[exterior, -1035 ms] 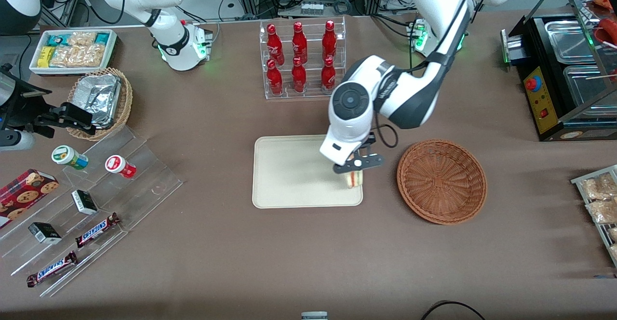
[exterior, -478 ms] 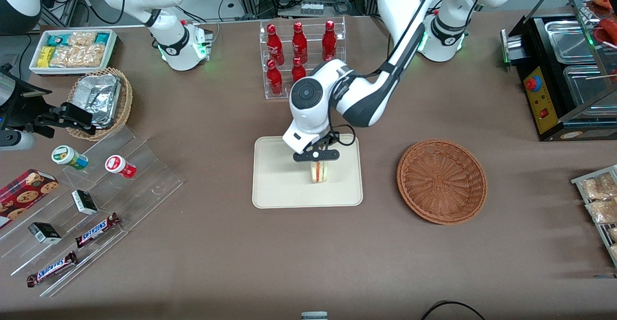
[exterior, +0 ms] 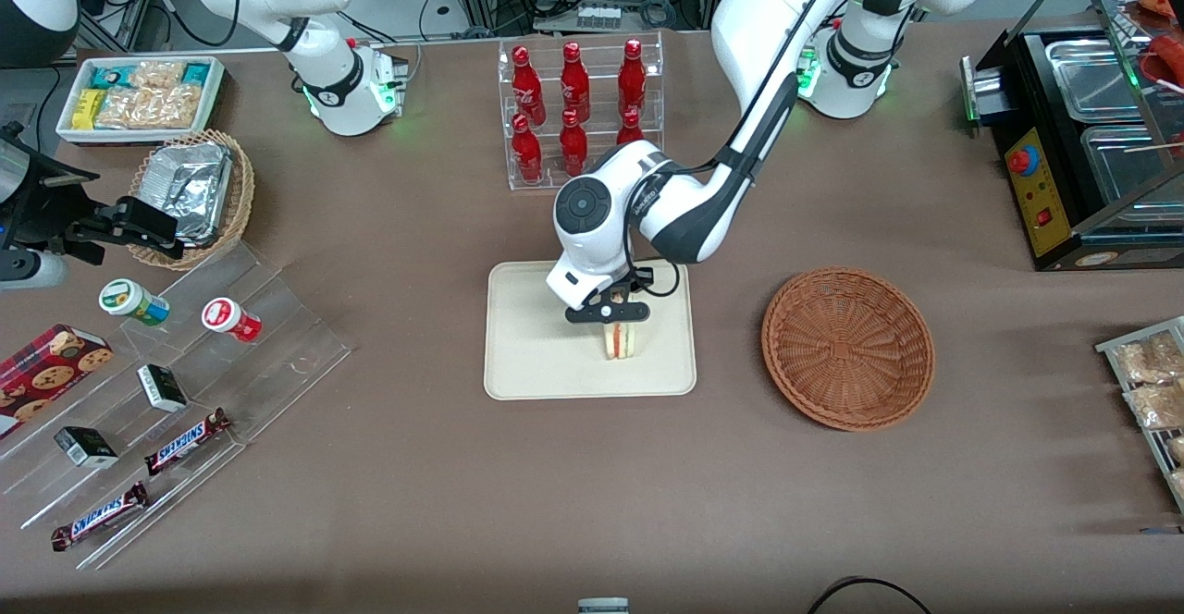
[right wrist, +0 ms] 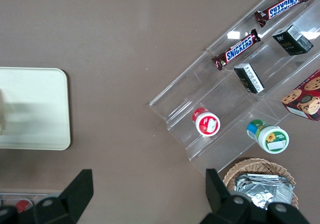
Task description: Place sandwich from basket to tray
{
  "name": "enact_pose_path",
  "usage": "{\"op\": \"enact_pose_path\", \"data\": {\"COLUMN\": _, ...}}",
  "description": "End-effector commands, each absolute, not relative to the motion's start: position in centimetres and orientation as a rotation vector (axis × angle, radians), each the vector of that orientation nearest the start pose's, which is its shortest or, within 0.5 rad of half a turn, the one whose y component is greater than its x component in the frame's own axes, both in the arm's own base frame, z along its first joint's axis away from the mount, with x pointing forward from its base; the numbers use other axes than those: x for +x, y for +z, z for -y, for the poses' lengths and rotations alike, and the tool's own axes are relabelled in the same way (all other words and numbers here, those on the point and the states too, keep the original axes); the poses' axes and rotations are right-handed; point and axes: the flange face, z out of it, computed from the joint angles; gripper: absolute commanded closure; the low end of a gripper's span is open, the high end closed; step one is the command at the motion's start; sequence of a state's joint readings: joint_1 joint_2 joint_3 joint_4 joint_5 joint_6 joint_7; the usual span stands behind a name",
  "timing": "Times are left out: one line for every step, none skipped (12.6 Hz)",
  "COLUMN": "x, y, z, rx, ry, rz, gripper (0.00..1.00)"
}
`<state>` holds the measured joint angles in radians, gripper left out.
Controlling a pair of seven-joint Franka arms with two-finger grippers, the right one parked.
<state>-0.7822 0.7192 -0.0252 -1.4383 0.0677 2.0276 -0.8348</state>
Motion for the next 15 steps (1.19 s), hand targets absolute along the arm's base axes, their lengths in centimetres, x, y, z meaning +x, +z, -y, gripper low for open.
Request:
{"op": "enact_pose_path", "data": {"x": 49.7, "y": 24.6, "z": 51.4, "rx": -2.999, "ry": 0.067, "rz": -0.024, "gripper": 1.00}}
{"op": "enact_pose_path", "data": {"x": 49.7, "y": 24.6, "z": 51.4, "rx": -2.999, "ry": 0.067, "rz": -0.021, "gripper": 0.94}}
{"op": "enact_pose_path", "data": {"x": 49.7, "y": 24.6, "z": 51.4, "rx": -2.999, "ry": 0.069, "rz": -0.018, "gripper": 0.62}}
{"op": "enact_pose_path", "data": {"x": 49.8, "y": 24.8, "z": 51.2, "rx": -3.001, "ry": 0.068, "rz": -0.022, "gripper": 0.19}}
{"op": "enact_pose_path", "data": {"x": 49.9, "y": 25.2, "z": 51.3, "rx": -3.009, "ry": 0.067, "rz": -0.015, "gripper": 0.01}}
{"op": "enact_pose_path", "data": {"x": 50.2, "y": 26.2, "z": 51.1, "rx": -3.017, "ry": 0.061, "rz": 0.005, "gripper": 0.01}}
{"op": "enact_pose_path", "data": {"x": 50.6, "y": 28.5, "z": 51.0, "rx": -3.039, "ry": 0.035, "rz": 0.018, "gripper": 0.01}}
{"op": "enact_pose_path", "data": {"x": 50.7, "y": 31.6, "z": 51.0, "rx": -3.072, "ry": 0.021, "rz": 0.048, "gripper": 0.01}}
{"op": "enact_pose_path", "data": {"x": 50.6, "y": 34.0, "z": 50.5, "rx": -3.078, "ry": 0.040, "rz": 0.090, "gripper": 0.01}}
{"op": "enact_pose_path", "data": {"x": 50.7, "y": 37.1, "z": 49.8, "rx": -3.076, "ry": 0.030, "rz": 0.111, "gripper": 0.01}}
{"op": "enact_pose_path", "data": {"x": 50.8, "y": 39.9, "z": 48.7, "rx": -3.075, "ry": 0.017, "rz": 0.132, "gripper": 0.01}}
{"op": "enact_pose_path", "data": {"x": 51.5, "y": 42.7, "z": 46.8, "rx": -3.071, "ry": 0.012, "rz": 0.172, "gripper": 0.01}}
{"op": "enact_pose_path", "data": {"x": 51.6, "y": 45.4, "z": 45.2, "rx": -3.069, "ry": 0.011, "rz": 0.195, "gripper": 0.01}}
{"op": "enact_pose_path", "data": {"x": 51.8, "y": 47.6, "z": 43.3, "rx": -3.062, "ry": 0.018, "rz": 0.237, "gripper": 0.01}}
{"op": "enact_pose_path", "data": {"x": 51.9, "y": 50.0, "z": 41.3, "rx": -3.058, "ry": 0.021, "rz": 0.265, "gripper": 0.01}}
